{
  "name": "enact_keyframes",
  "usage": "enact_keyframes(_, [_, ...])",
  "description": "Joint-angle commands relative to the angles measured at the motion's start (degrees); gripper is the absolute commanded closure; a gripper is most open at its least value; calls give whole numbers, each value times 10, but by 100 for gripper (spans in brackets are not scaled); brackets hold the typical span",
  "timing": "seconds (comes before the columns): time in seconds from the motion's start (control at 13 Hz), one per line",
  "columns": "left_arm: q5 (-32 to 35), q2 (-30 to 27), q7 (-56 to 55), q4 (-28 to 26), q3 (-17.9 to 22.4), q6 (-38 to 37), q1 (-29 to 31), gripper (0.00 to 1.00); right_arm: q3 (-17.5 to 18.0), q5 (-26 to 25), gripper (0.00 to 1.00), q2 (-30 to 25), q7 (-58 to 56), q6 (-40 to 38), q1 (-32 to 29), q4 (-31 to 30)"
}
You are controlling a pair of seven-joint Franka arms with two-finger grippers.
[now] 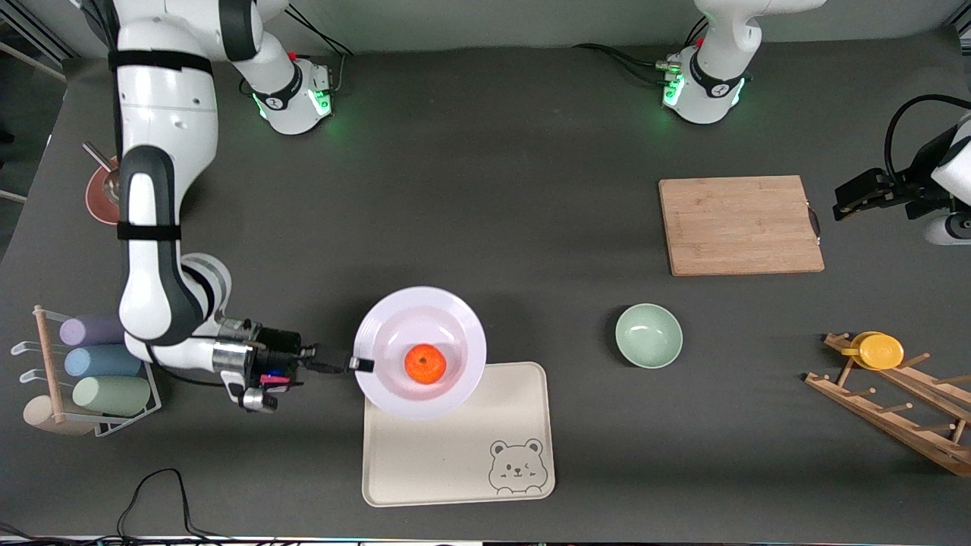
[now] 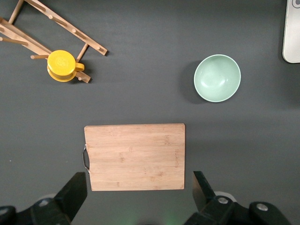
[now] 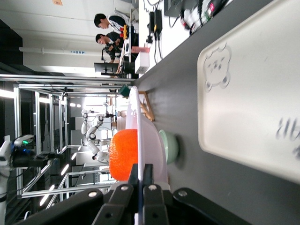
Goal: Place orange and plate with both arms
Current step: 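Slide the plate with the right gripper onto the bear tray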
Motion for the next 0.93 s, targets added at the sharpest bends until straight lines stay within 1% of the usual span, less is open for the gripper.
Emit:
enact_keyframes(0.0, [0,-2,9,-2,8,6,-8,0,9,70,100,119,28,-15,-35,135])
enact_keyframes(0.08, [0,1,9,-2,8,10,-7,0,9,99,100,156,29,-13,-45,188])
enact_keyframes(0.23, [0,1,9,-4,8,20,-5,0,15,125,100,228,63,10,-69,289])
enact_keyframes(0.31, [1,1,9,-4,8,24,-5,0,45,126,100,251,71,32,-85,327])
enact_keyframes(0.39, [1,1,9,-4,8,26,-6,0,73,123,100,269,70,62,-97,343])
enact_keyframes(0.46, [1,1,9,-4,8,27,-7,0,80,123,100,279,65,77,-97,346])
enact_keyframes(0.62, [1,0,8,-4,8,27,-8,0,81,120,100,289,61,89,-89,344])
enact_keyframes(0.85, [-1,-1,8,-4,8,31,-9,0,81,118,100,300,21,109,-70,334])
